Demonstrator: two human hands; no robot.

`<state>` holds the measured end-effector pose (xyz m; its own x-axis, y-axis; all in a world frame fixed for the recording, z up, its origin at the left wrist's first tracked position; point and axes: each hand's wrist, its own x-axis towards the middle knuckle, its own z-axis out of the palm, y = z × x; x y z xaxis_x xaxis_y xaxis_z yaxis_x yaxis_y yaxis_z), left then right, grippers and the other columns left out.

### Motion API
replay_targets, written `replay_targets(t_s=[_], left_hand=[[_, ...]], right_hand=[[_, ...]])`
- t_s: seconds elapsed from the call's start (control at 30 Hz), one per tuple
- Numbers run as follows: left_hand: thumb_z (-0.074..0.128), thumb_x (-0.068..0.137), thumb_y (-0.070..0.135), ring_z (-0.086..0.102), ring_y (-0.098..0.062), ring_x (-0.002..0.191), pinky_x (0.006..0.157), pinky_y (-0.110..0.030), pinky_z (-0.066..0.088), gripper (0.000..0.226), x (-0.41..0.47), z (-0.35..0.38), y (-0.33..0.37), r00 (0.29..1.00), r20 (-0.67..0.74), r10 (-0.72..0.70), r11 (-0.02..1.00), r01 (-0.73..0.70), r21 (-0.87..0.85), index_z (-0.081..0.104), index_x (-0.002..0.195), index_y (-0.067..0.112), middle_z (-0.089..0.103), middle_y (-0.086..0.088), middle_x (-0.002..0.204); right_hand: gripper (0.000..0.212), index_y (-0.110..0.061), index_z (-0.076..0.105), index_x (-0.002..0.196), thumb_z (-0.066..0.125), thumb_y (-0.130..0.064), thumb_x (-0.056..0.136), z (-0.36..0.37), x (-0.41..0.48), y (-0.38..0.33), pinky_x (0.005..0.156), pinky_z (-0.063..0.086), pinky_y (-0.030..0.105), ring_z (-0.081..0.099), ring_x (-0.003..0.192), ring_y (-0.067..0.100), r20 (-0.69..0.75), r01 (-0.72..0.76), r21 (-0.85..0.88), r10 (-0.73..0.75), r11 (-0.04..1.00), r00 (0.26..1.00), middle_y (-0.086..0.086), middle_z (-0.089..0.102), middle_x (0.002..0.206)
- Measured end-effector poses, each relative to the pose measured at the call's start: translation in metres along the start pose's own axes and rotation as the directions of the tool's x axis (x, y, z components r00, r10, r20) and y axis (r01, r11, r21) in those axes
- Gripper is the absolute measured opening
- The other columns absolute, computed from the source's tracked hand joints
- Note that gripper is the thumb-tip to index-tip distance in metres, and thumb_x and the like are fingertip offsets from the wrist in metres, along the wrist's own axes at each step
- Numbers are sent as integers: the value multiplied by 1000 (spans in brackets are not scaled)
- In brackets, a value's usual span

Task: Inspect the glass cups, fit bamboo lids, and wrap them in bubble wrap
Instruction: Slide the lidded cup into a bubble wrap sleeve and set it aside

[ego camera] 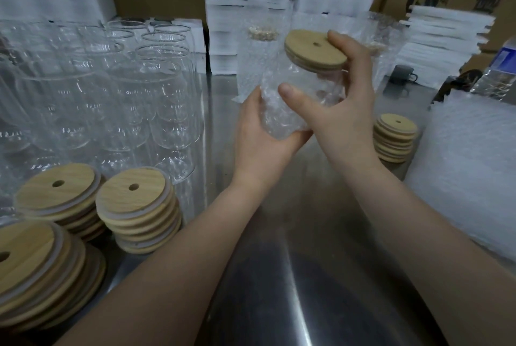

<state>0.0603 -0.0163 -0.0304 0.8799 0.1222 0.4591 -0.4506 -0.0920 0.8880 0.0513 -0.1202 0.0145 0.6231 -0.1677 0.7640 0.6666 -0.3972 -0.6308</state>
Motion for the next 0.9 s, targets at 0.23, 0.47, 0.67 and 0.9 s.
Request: replay_targets(t_s=[0.23, 0.47, 0.67, 0.9], left_hand=[[84, 65, 21, 67, -5, 101, 87, -24, 53, 60, 2, -1, 3, 1000, 2, -16, 987, 16, -162, 60, 119, 20, 71, 8, 107], [84, 70, 18, 68, -11, 103, 84, -22, 53, 65, 7, -5, 5, 999, 37, -29, 969, 37, -246, 55, 127, 7, 70, -3, 114], [83, 73, 17, 64, -12, 112, 93, -26, 53, 67, 9, -8, 3, 994, 105, -25, 959, 54, -279, 51, 132, 9, 66, -4, 123], [81, 65, 40, 52, -25, 130, 108, -46, 44, 95, 11, -9, 5, 986, 159, -60, 939, 109, -325, 37, 144, 7, 53, -12, 141]], right_hand=[[70, -11, 48, 131, 84, -28, 73, 0, 2, 5, 107, 42, 35, 51, 121, 18, 73, -103, -31, 105, 994, 992, 10, 49, 130], [47, -17, 52, 125, 64, -33, 83, -1, 2, 4, 106, 41, 30, 51, 119, 14, 129, -157, -20, 158, 987, 979, 8, 51, 127], [38, -16, 60, 122, 48, -33, 90, -3, 6, 4, 104, 43, 28, 54, 116, 12, 99, -249, 106, 239, 963, 966, 6, 57, 125], [55, -25, 55, 130, 34, 7, 91, -12, 17, 14, 76, 52, 18, 66, 101, 8, 108, -448, 477, 455, 757, 884, 5, 67, 114]])
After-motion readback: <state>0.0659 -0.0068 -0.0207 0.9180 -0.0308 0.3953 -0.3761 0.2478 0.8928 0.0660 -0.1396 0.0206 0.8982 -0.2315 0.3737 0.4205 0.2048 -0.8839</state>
